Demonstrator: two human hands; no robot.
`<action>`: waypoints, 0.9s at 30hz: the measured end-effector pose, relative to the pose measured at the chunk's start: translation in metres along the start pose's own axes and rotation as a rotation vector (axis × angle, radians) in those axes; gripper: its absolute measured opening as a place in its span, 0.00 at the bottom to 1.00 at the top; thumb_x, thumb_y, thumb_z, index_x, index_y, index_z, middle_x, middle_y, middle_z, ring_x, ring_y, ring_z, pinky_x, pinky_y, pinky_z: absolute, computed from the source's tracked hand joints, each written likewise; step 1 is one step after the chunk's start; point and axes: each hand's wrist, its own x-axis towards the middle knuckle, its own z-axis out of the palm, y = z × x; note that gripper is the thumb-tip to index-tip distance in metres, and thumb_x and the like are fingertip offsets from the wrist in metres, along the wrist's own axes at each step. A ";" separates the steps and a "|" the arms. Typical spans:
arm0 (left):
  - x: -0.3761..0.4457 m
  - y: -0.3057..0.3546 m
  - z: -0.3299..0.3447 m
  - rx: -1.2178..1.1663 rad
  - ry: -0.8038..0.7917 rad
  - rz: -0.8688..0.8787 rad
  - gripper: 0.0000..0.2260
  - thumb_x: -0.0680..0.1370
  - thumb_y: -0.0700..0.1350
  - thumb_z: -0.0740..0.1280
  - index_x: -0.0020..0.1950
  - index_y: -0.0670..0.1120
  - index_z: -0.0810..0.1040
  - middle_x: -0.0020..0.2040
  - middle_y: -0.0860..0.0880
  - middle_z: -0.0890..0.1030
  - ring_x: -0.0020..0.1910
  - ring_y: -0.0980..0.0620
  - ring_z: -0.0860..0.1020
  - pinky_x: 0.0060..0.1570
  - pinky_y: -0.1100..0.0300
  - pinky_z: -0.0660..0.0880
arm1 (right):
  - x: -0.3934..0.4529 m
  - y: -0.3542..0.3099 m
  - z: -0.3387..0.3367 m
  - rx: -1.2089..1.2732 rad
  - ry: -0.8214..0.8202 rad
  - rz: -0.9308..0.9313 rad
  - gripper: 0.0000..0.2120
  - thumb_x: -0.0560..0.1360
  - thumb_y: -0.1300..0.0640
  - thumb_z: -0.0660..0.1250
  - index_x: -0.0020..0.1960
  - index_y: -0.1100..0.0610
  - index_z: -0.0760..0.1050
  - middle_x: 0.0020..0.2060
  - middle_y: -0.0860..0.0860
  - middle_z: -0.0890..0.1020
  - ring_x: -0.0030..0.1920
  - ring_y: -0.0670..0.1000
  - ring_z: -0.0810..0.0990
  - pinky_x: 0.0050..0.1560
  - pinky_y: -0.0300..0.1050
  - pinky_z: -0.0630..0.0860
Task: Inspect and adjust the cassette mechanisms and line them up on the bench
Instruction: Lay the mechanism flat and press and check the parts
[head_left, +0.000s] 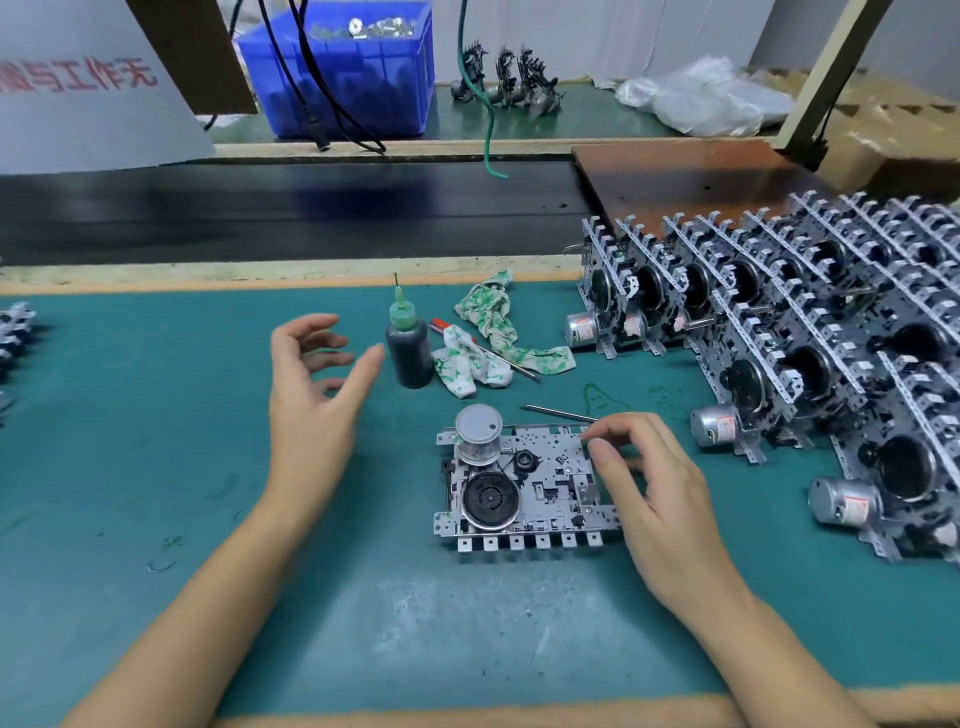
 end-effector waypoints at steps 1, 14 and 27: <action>0.002 0.003 0.003 -0.016 0.024 0.006 0.13 0.73 0.48 0.70 0.53 0.55 0.68 0.48 0.55 0.74 0.45 0.63 0.75 0.44 0.71 0.70 | 0.000 -0.001 -0.001 -0.005 -0.013 0.000 0.12 0.75 0.40 0.55 0.48 0.45 0.72 0.47 0.38 0.73 0.51 0.44 0.75 0.50 0.37 0.72; -0.022 0.000 0.033 0.073 -0.207 0.123 0.07 0.77 0.53 0.61 0.42 0.52 0.74 0.39 0.55 0.78 0.39 0.59 0.74 0.39 0.68 0.69 | 0.037 -0.022 -0.016 -0.738 -0.715 -0.241 0.59 0.59 0.29 0.71 0.77 0.49 0.43 0.74 0.43 0.56 0.72 0.44 0.52 0.68 0.34 0.49; -0.020 0.003 0.037 -0.123 -0.393 -0.097 0.12 0.72 0.55 0.62 0.37 0.50 0.80 0.36 0.54 0.79 0.39 0.57 0.75 0.40 0.66 0.71 | 0.068 -0.041 -0.014 -0.818 -0.682 -0.404 0.44 0.57 0.35 0.74 0.68 0.51 0.65 0.60 0.45 0.75 0.60 0.48 0.73 0.59 0.43 0.69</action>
